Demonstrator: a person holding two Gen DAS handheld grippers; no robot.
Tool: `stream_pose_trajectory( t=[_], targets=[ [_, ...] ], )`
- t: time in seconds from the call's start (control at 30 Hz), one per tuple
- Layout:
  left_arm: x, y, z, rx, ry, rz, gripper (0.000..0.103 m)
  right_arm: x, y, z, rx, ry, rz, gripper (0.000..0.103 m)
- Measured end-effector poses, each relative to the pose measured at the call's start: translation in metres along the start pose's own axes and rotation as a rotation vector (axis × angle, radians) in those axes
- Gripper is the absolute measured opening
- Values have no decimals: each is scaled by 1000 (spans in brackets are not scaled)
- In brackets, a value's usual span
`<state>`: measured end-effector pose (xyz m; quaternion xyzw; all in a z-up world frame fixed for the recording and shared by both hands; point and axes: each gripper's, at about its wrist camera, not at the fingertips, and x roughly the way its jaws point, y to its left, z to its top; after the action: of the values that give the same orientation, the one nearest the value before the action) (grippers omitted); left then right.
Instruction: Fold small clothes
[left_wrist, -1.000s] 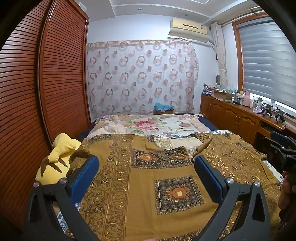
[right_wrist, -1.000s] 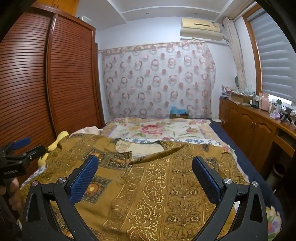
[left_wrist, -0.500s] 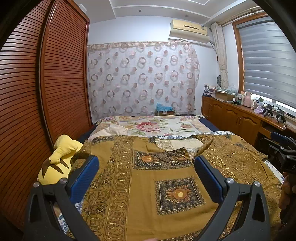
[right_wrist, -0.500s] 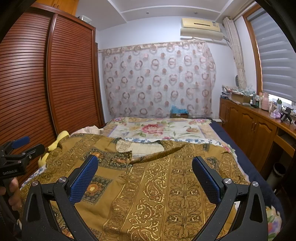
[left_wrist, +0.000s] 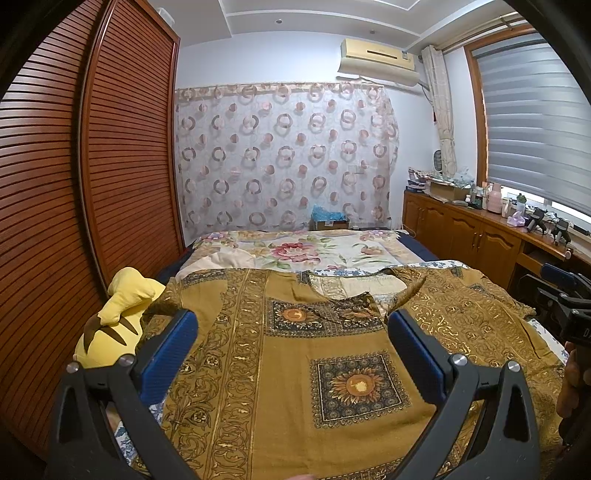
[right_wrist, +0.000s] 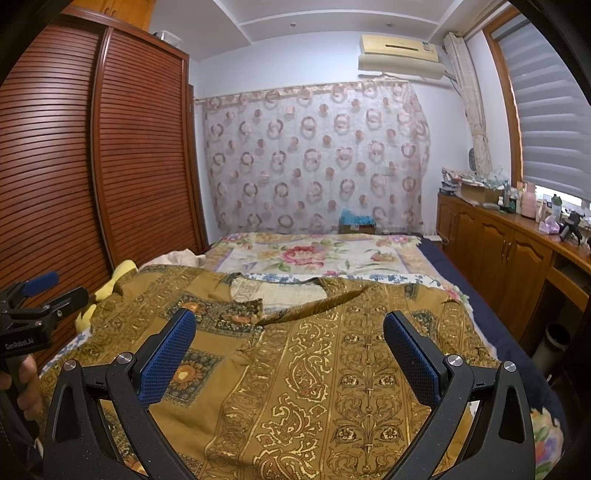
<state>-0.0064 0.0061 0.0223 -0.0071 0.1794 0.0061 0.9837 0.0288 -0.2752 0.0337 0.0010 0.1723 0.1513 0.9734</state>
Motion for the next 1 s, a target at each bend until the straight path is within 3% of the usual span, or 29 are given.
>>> stream_pose_trajectory(
  t=[1.0],
  targets=[
    [-5,-1,7,4,-12,1,103,1,0,-1,2,2,0,103]
  ],
)
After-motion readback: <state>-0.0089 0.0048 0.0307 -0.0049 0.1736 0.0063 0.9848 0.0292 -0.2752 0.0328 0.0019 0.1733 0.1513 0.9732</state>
